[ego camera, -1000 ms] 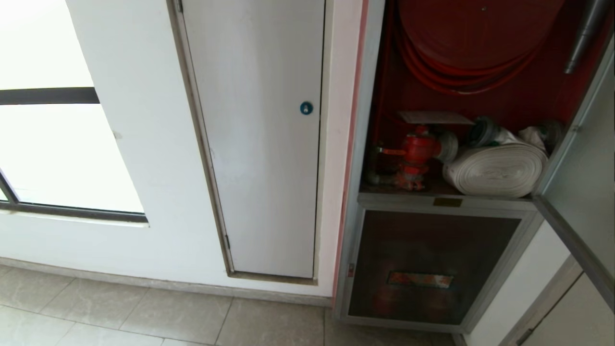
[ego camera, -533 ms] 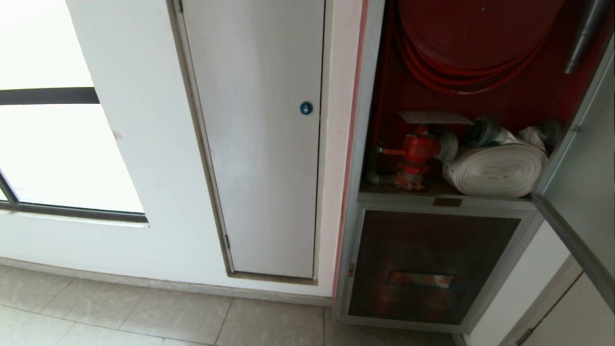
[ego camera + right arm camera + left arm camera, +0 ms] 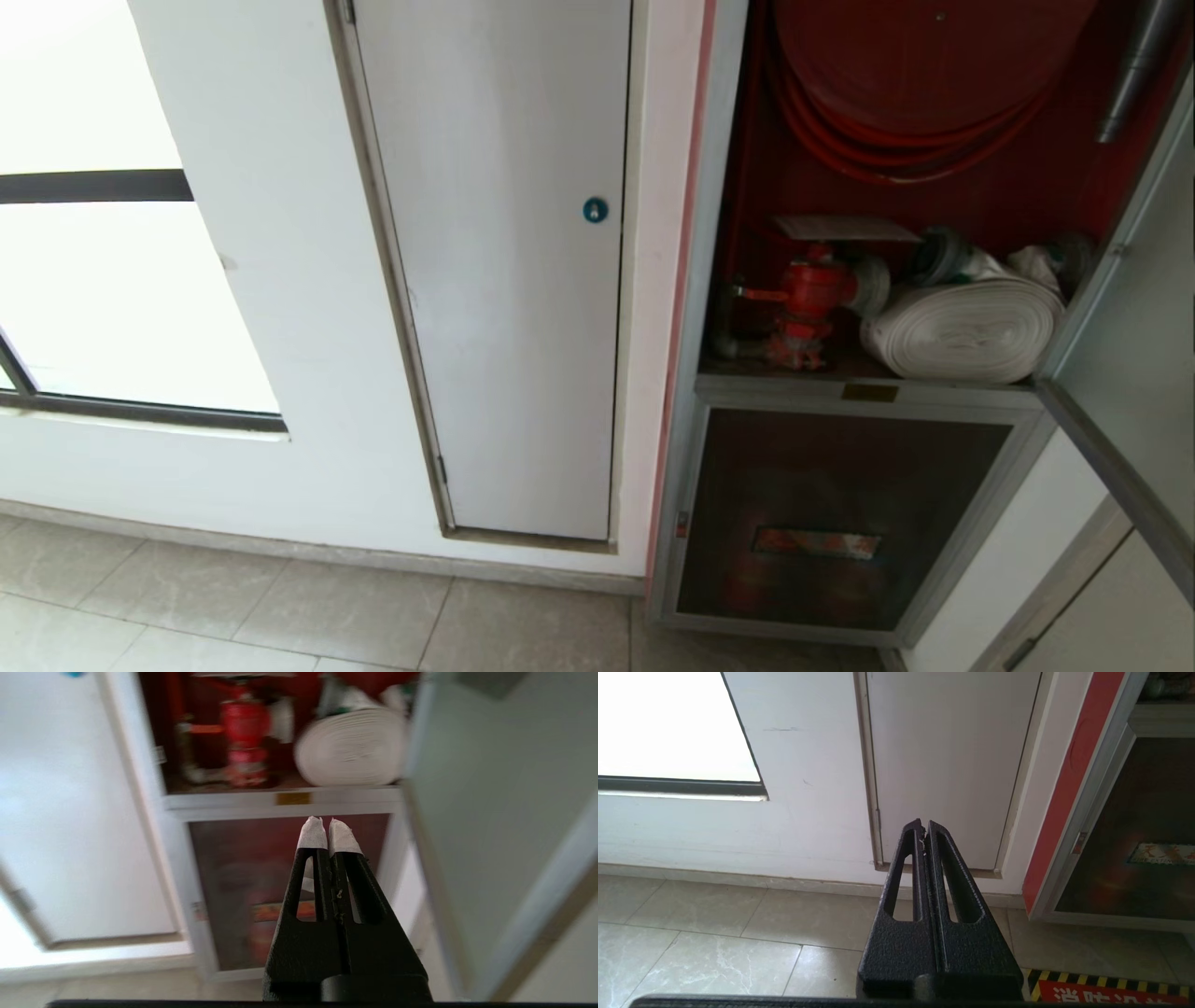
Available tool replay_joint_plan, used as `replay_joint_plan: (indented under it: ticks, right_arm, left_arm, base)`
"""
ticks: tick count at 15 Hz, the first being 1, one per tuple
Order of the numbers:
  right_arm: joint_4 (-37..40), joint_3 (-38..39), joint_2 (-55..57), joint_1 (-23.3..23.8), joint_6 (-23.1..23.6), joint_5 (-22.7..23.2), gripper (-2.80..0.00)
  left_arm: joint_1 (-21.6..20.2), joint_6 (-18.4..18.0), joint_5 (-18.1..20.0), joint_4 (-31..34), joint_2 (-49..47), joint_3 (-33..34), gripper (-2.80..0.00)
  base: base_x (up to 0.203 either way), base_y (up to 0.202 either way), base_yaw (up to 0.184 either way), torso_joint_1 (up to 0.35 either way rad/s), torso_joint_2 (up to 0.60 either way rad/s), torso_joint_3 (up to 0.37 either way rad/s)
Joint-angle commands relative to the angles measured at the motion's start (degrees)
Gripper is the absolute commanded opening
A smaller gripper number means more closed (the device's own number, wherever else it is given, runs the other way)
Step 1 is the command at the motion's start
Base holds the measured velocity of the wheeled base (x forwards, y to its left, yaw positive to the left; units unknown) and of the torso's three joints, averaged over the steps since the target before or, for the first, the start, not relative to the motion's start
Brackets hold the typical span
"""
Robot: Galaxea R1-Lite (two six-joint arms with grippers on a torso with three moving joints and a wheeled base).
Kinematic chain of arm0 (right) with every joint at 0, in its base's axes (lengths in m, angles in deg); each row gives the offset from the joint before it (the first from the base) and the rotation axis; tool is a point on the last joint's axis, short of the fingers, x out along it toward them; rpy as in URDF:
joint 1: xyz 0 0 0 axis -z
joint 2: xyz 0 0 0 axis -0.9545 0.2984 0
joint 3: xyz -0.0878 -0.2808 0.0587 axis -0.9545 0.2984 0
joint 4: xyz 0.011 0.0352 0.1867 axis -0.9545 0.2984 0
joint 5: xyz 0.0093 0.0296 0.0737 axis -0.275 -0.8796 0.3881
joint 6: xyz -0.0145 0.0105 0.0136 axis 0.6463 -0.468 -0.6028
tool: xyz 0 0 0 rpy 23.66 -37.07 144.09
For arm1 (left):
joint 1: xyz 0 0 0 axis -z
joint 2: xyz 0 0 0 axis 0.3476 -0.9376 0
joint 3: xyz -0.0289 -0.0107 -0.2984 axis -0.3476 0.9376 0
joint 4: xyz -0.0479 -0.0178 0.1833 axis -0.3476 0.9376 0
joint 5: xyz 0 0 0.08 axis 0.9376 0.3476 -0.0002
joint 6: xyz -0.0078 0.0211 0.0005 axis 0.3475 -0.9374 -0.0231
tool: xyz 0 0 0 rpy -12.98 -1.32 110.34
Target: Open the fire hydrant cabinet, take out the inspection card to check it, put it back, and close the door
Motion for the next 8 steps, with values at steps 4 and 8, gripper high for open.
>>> replay_joint_plan:
  ticks: [4, 8]
  right_arm:
    - [-3.5, -1.8, 5.8, 0.1, 2.3, -15.0, -2.80]
    - [-4.6, -1.7, 7.5, 0.1, 2.2, -28.6, -2.80]
  left_arm:
    - [0.0, 0.0, 0.0, 0.0, 0.1, 0.4, -2.80]
    - [0.0, 0.0, 0.0, 0.0, 0.1, 0.4, -2.80]
  base:
    - [0.000, 0.000, 0.000, 0.000, 0.00, 0.000]
    - [0.000, 0.000, 0.000, 0.000, 0.00, 0.000]
